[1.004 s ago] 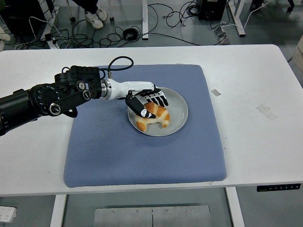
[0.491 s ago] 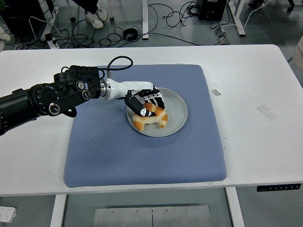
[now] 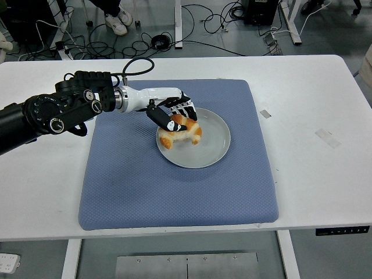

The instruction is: Place the bread on the table

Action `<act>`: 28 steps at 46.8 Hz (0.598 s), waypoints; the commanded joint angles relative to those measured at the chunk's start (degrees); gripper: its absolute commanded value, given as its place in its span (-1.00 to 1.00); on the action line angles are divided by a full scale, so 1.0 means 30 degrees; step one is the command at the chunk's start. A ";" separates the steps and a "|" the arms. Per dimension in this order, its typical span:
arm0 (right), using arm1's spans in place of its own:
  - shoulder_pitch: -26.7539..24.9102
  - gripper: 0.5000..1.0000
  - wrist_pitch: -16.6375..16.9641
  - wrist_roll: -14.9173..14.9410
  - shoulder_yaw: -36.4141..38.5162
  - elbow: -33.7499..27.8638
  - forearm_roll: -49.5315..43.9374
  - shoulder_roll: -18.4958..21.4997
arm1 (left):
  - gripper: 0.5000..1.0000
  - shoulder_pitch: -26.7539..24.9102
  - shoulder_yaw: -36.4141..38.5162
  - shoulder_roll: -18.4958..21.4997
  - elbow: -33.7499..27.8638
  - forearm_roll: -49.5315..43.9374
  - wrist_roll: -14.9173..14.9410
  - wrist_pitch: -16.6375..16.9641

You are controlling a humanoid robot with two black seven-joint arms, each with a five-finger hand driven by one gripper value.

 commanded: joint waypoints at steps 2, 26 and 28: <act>0.0002 1.00 0.0000 0.0004 0.0008 -0.0001 0.0000 0.0000 | -0.60 -0.0083 -0.0212 0.0579 0.0003 0.0018 -0.0024 0.0000; 0.0002 1.00 0.0000 0.0004 0.0008 -0.0001 0.0000 0.0000 | -0.57 0.0210 -0.0799 0.3100 0.0588 -0.0245 -0.0434 0.0000; 0.0002 1.00 0.0000 0.0004 0.0008 -0.0001 0.0000 0.0000 | -0.57 0.0326 -0.0799 0.3129 0.0793 -0.0450 -0.0434 0.0000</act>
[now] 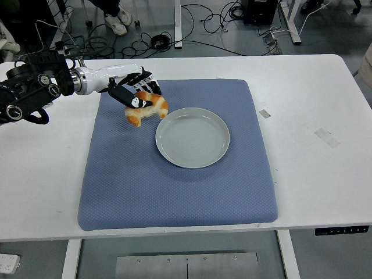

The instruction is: Place the bread on the table

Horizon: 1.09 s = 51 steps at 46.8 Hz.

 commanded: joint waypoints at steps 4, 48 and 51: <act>0.0000 1.00 0.0000 0.0013 0.0003 0.0000 0.0000 0.0000 | -0.55 0.0302 0.0029 0.0149 0.0705 -0.0325 -0.0019 -0.0001; 0.0000 1.00 0.0000 0.0014 -0.0026 0.0000 0.0000 0.0000 | -0.18 0.2235 0.0118 0.0121 0.1907 -0.0325 -0.0107 0.0380; 0.0000 1.00 0.0000 -0.0015 0.0003 0.0000 0.0000 0.0000 | -0.16 0.2323 0.0147 0.0150 0.1936 -0.0325 -0.0107 0.0410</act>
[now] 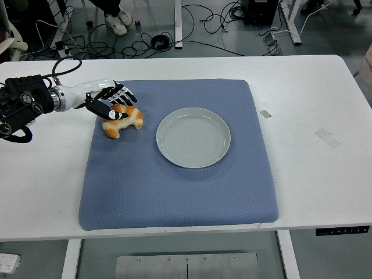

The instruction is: Place the bread on the table

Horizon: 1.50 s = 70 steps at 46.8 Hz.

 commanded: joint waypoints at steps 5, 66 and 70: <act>0.0000 1.00 0.0000 0.0010 0.0006 -0.0001 0.0000 0.0000 | -0.09 0.0139 -0.0029 -0.0016 0.0026 -0.0028 -0.0001 0.0048; 0.0029 1.00 0.0000 0.0010 0.0006 0.0028 0.0000 0.0000 | 0.83 -0.1384 -0.4012 0.0541 0.1959 -0.6384 0.0028 -0.0010; 0.0029 1.00 0.0000 0.0010 0.0006 0.0028 0.0000 0.0000 | 0.84 -0.1355 -0.4482 0.0541 0.2282 -0.6941 0.0028 -0.0010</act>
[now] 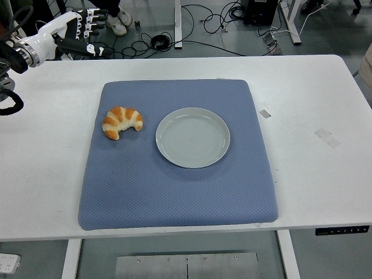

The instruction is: Place the bread on the table

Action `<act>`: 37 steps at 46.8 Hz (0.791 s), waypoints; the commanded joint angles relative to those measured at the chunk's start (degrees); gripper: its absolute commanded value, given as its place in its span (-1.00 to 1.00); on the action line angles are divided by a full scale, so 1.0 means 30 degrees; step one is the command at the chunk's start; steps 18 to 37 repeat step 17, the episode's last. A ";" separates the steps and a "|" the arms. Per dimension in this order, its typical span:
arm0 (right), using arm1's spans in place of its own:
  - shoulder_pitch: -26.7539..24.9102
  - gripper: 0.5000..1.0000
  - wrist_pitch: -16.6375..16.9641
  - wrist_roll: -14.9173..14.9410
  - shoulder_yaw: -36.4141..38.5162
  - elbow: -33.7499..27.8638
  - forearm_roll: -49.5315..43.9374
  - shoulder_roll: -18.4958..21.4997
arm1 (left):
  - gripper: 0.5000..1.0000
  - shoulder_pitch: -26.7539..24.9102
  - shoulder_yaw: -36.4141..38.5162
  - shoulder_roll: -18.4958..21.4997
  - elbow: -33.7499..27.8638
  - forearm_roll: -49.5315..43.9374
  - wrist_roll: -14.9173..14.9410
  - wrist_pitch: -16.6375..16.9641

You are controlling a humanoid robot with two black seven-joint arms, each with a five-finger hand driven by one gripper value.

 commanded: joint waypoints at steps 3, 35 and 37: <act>-0.0026 1.00 0.0000 0.0004 0.0000 -0.0001 0.0000 0.0000 | 0.84 -0.0016 -0.0413 0.0028 0.0292 -0.0872 0.0015 -0.0003; -0.0026 1.00 0.0000 0.0004 0.0000 -0.0001 0.0000 0.0000 | 0.86 0.0043 -0.0647 0.0058 0.0760 -0.2486 0.0015 -0.0003; -0.0026 1.00 0.0000 0.0004 0.0000 -0.0001 0.0000 0.0000 | 0.86 0.0043 -0.0647 0.0058 0.0760 -0.2486 0.0015 -0.0003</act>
